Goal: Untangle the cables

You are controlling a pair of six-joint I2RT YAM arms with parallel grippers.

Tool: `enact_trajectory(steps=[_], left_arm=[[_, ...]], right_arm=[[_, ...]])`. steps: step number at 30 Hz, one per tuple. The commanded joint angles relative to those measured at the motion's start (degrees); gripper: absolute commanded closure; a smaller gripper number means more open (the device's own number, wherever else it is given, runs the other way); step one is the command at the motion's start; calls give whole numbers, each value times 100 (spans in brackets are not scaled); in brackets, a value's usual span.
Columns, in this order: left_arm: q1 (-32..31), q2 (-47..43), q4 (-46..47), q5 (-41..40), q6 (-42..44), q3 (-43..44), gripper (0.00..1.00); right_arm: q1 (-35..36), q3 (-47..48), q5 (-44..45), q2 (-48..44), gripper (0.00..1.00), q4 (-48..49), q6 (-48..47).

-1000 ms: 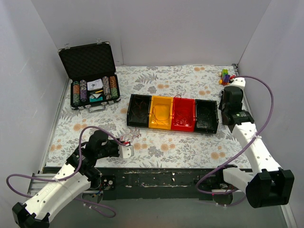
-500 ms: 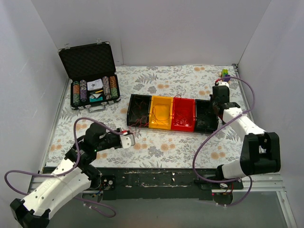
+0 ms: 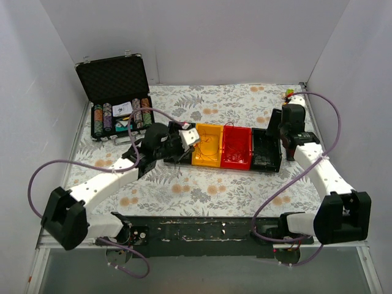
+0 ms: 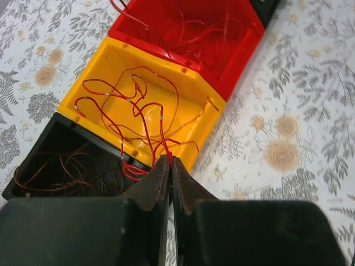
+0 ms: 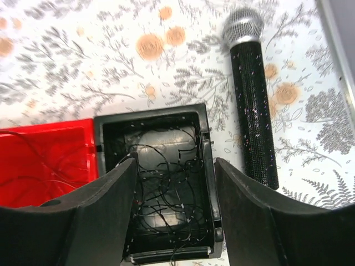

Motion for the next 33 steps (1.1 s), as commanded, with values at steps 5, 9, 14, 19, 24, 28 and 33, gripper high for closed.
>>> enact_trajectory(steps=[5,9,14,19,24,28,33], left_arm=[[-108,1130,11,-563,-1027,1005,100],[-222,1684,-605,-941,-931,1356,100],[-284,2185,-817,-1038,-948,1778,100],[-284,2800,-923,-1241,-1132,2279,100],[-284,3363,-852,-1153,-1264,2718,100],[-302,3986,-1027,-1293,-1229,3105,85],[-293,4427,-1432,-1285,-1528,3633,54]], right_arm=[[-10,427,-36,-700,29,-42,94],[-10,410,26,-875,28,-60,155],[-10,340,8,-1245,28,90,235],[-19,322,43,-1359,28,72,209],[-19,156,-158,-1535,28,169,200],[-19,-29,-825,-1562,28,327,217],[209,-520,-1459,-1561,27,660,244]])
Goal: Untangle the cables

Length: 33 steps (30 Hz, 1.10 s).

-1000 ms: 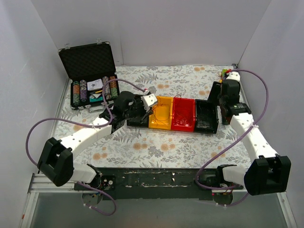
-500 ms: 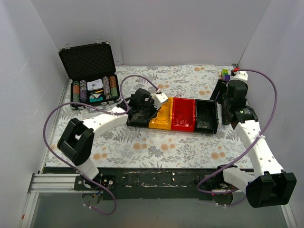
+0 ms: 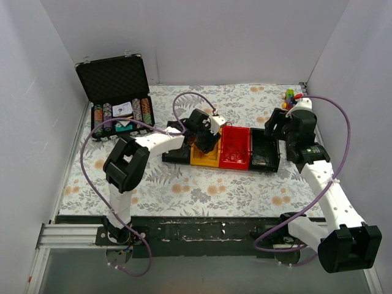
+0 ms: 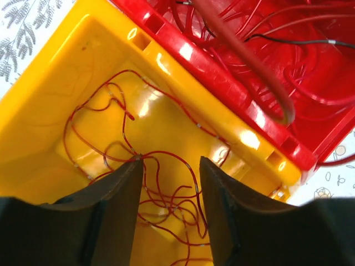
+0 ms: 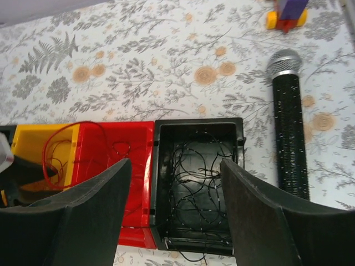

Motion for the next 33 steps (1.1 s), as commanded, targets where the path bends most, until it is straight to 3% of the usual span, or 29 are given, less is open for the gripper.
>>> enact_trajectory(steps=[1,5,6,13,19,25,33], left_arm=[[-15,-11,-436,-19,-251,348,47],[-15,-617,-427,148,-287,94,15],[-15,-836,-427,200,-287,24,12],[-15,-2015,-830,727,-260,-293,11],[-7,-2569,-1340,1246,-103,-74,18],[90,-2912,-1824,1317,170,129,20],[784,-2711,-2097,1537,-41,93,21]], right_arm=[[295,-469,-710,-82,27,591,-27],[612,-479,-895,181,27,548,-291],[647,-461,-1147,251,27,504,-326],[901,-610,-1528,129,31,364,-782],[1262,-610,-974,129,36,-365,-1153],[1561,-751,-438,278,36,-586,-1302],[1772,-654,124,876,43,-305,-1513]])
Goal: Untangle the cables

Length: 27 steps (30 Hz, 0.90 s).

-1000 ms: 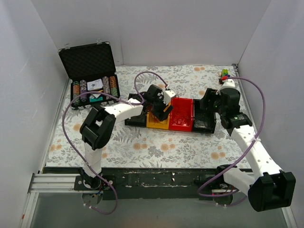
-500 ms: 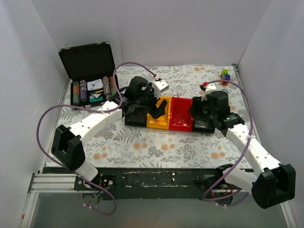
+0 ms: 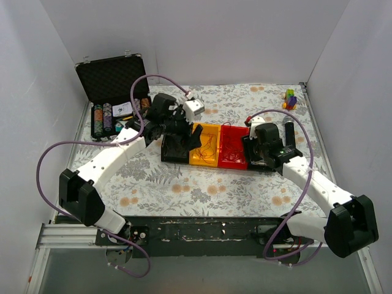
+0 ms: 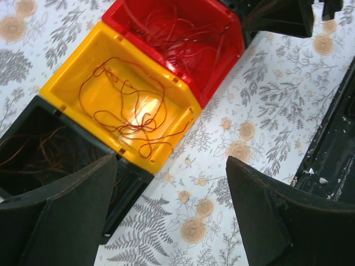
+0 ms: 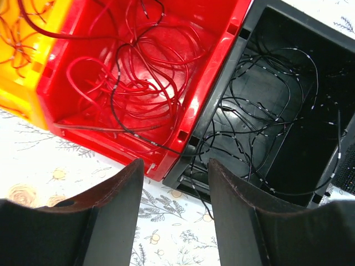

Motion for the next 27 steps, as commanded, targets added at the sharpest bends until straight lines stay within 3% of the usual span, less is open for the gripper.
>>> enact_trajectory(steps=[1,10,27], left_arm=[[386,-22,-246,195,-89,124,21],[492,-206,-8,142,-124,-210,21],[528,-347,62,98,-212,-474,21]], right_arm=[[113,93,481,220,44,263,-243],[438,-12,1122,309,52,527,-463],[632,-135,1492,625,55,1090,-534]])
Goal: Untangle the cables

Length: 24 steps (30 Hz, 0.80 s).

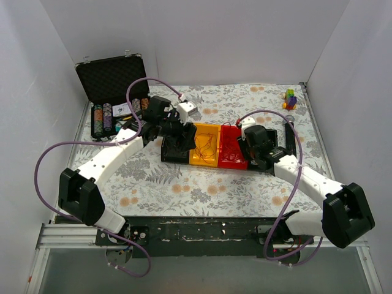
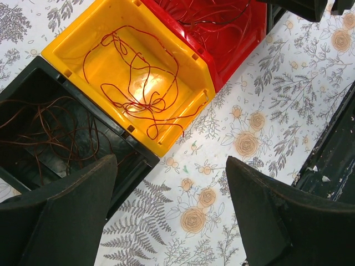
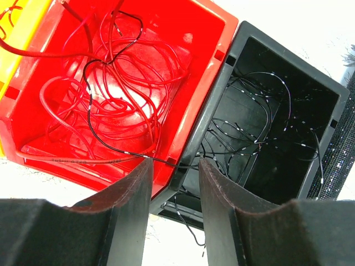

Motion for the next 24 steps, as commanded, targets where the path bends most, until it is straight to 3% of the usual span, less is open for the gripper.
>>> enact_trajectory(steps=[1,9,18,24], left_arm=[[34,-362,88,24,-13,-91,21],[42,-468,141,-3,-57,-170,21],[42,-547,220,-46,-48,-258,21],[42,-591,264,-73,-31,-311,21]], right_arm=[[42,-52,244,70,57,432,28],[42,-192,1052,-9,91,827,494],[-169,-254,1536,-88,98,696,898],[-871,-228,1300,-281,99,521,1267]])
